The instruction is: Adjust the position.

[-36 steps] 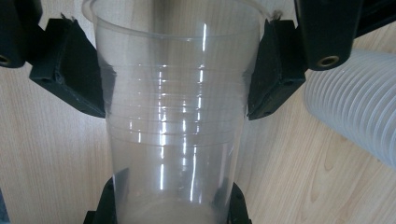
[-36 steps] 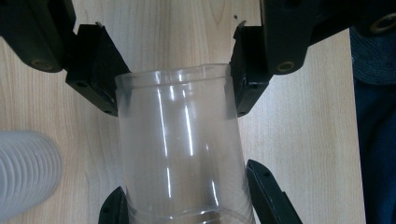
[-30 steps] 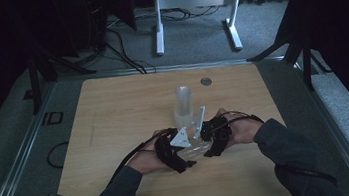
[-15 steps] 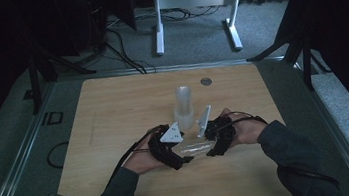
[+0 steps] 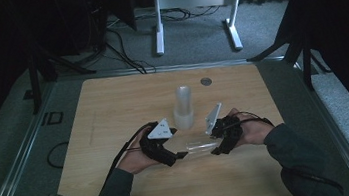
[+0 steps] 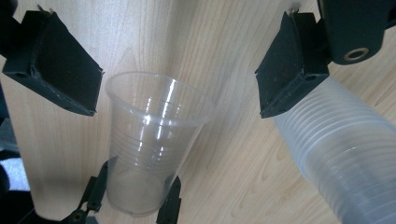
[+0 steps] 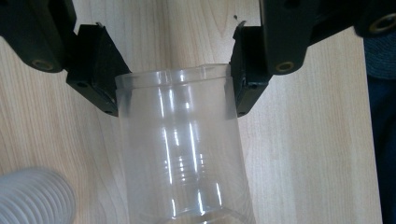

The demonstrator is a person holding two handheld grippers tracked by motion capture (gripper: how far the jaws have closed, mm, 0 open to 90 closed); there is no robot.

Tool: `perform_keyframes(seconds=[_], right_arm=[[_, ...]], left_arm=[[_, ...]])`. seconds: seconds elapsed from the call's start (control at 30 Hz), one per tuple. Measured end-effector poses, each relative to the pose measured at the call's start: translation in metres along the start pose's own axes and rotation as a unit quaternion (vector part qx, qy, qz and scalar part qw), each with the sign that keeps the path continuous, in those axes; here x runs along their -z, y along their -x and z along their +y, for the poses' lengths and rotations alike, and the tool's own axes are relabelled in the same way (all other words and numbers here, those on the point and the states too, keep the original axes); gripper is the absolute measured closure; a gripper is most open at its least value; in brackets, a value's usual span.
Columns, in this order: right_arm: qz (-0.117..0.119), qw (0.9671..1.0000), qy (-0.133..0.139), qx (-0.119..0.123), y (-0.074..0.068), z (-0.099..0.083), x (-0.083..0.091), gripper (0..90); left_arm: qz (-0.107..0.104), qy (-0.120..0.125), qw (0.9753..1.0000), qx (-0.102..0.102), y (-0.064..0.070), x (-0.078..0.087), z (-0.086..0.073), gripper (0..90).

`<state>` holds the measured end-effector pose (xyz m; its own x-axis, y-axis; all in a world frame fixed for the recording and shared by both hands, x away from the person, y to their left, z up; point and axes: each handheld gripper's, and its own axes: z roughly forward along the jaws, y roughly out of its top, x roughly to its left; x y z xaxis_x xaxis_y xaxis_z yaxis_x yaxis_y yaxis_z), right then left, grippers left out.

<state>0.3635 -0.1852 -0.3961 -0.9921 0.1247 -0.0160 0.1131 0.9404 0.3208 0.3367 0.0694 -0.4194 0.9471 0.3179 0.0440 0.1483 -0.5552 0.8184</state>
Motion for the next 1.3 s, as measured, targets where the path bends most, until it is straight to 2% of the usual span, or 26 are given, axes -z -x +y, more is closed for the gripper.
perform_keyframes(seconds=[0.17, 0.3, 0.4, 0.43, 0.47, 0.63, 0.77, 0.97, 1.13, 1.3], right_arm=[[0.0, 0.9999, 0.012, -0.011, 0.003, -0.007, -0.001, 41.8], [0.001, 0.999, 0.037, -0.025, 0.006, -0.015, -0.001, 41.8], [0.002, 0.9985, 0.045, -0.029, 0.007, -0.017, -0.001, 41.8], [0.005, 0.9972, 0.064, -0.038, 0.009, -0.021, -0.002, 41.8], [0.005, 0.9967, 0.07, -0.04, 0.009, -0.023, -0.003, 41.8], [0.007, 0.9955, 0.084, -0.043, 0.01, -0.025, -0.004, 41.8], [0.009, 0.9926, 0.11, -0.052, 0.01, -0.03, -0.004, 41.8], [0.007, 0.9902, 0.129, -0.055, 0.009, -0.032, -0.003, 41.8], [0.004, 0.9873, 0.148, -0.056, 0.009, -0.033, 0.0, 41.8], [0.001, 0.983, 0.174, -0.059, 0.01, -0.033, 0.003, 41.7]], left_arm=[[0.005, 0.005, 1.0, 0.007, -0.001, 0.004, -0.003, 14.2], [0.005, 0.014, 0.9997, 0.018, -0.004, 0.006, -0.009, 14.3], [0.004, 0.017, 0.9996, 0.02, -0.004, 0.007, -0.01, 14.6], [0.006, 0.02, 0.9995, 0.025, -0.005, 0.007, -0.013, 14.8], [0.006, 0.02, 0.9994, 0.026, -0.005, 0.006, -0.014, 15.0], [0.001, 0.022, 0.9991, 0.036, -0.007, 0.004, -0.017, 15.1], [-0.002, 0.022, 0.999, 0.038, -0.006, 0.002, -0.017, 15.1], [-0.006, 0.026, 0.9987, 0.043, -0.008, 0.0, -0.018, 15.7], [-0.006, 0.033, 0.9983, 0.048, -0.009, 0.002, -0.018, 15.9], [-0.007, 0.038, 0.9979, 0.051, -0.01, 0.003, -0.019, 16.2]])
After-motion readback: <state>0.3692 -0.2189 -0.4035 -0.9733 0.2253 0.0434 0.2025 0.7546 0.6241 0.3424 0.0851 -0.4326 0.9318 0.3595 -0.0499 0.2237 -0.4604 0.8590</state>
